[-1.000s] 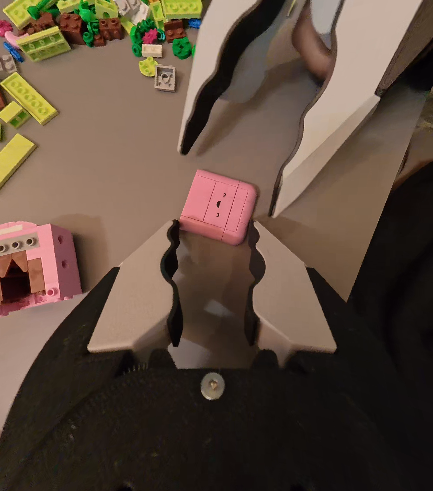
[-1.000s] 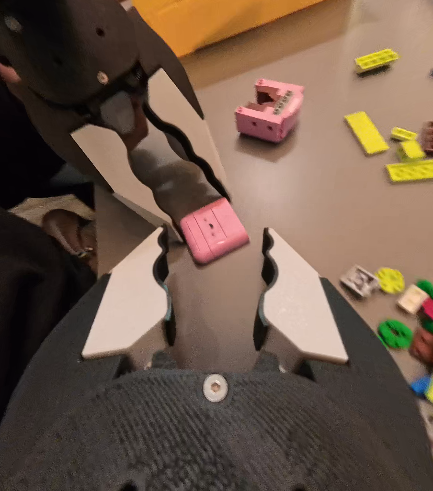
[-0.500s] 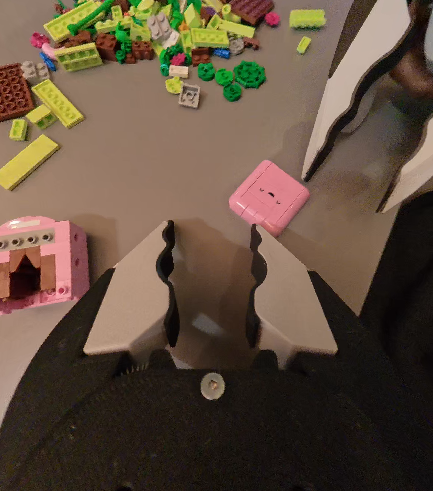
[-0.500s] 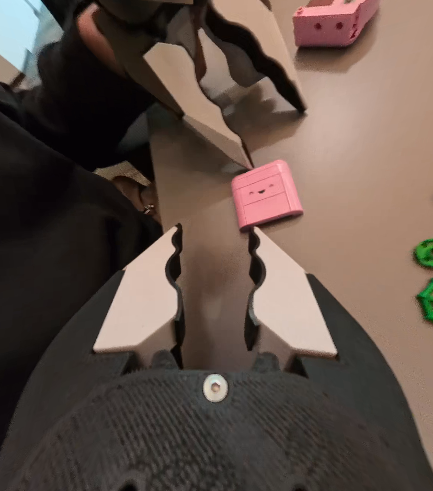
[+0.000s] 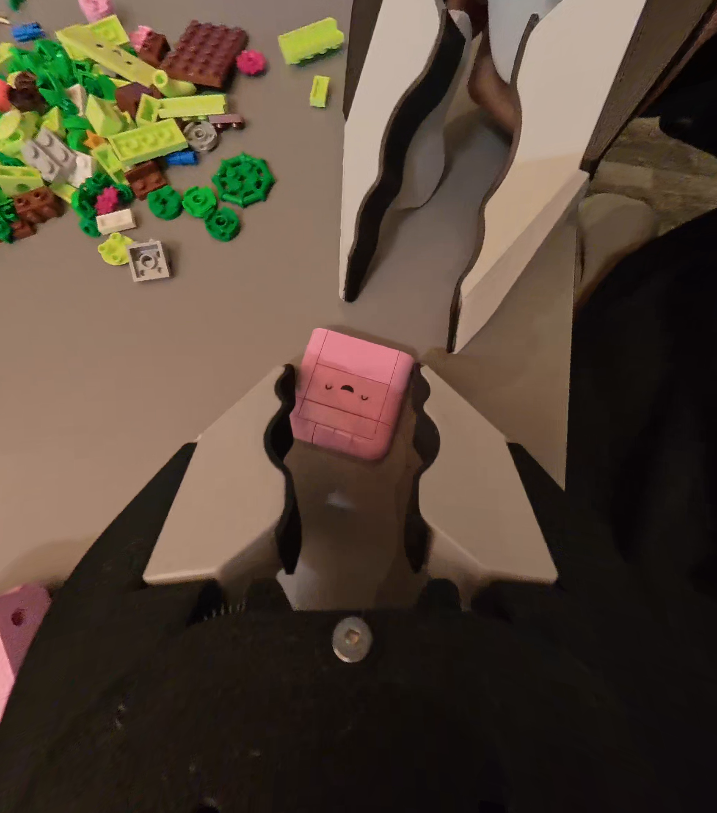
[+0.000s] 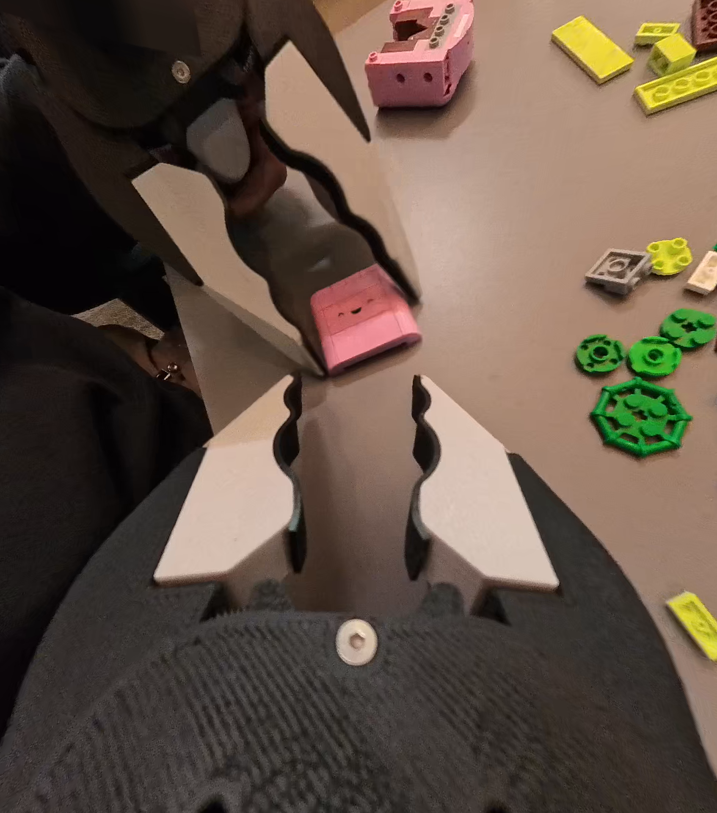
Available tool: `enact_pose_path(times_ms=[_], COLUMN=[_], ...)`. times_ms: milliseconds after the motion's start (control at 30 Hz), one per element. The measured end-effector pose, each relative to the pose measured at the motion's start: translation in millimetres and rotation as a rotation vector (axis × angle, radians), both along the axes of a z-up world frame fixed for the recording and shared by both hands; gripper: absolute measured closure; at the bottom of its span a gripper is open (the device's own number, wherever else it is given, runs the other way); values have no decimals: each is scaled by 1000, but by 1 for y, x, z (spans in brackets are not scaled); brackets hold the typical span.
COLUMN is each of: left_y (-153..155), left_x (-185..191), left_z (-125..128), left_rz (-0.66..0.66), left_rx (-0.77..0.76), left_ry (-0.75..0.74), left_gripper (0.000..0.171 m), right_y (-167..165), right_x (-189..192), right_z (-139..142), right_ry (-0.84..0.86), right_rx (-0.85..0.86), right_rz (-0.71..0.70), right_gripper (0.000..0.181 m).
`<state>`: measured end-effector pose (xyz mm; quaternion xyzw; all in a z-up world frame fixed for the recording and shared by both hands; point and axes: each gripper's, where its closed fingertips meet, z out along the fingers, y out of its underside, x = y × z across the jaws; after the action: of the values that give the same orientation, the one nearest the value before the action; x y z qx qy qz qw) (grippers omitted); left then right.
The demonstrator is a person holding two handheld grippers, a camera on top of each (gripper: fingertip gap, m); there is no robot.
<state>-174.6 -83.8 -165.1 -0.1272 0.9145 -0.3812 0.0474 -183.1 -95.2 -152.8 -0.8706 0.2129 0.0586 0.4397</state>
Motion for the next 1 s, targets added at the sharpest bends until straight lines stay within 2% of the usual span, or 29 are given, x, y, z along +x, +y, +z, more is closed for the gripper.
enact_pose_path(times_ms=[100,200,400,633,833,967,1000], left_y=[0,-1,-1,-1,-3,-3,-3], left_x=[0,-3,-3,-2,-1,-1,-1], left_z=[-1,0,0,1,0,0,0], left_rz=[-8,-38,-19,-8,16,36,44], left_rx=[7,22,24,25,34,37,40], left_ry=[-17,-94,-103,-105,-126,-133,-139], left_gripper=[118,119,120,121,121,121,121], right_y=[2,3,14,19,19,19,17], right_x=[-5,-5,-10,-11,-6,-1,2], right_z=[2,2,7,9,14,13,10], right_ry=[32,46,172,208,302,344,348], right_rx=[26,36,108,130,212,234,231], right_rz=[-13,-41,-46,-40,-111,-183,-222], right_gripper=[131,131,131,128,126,132,140])
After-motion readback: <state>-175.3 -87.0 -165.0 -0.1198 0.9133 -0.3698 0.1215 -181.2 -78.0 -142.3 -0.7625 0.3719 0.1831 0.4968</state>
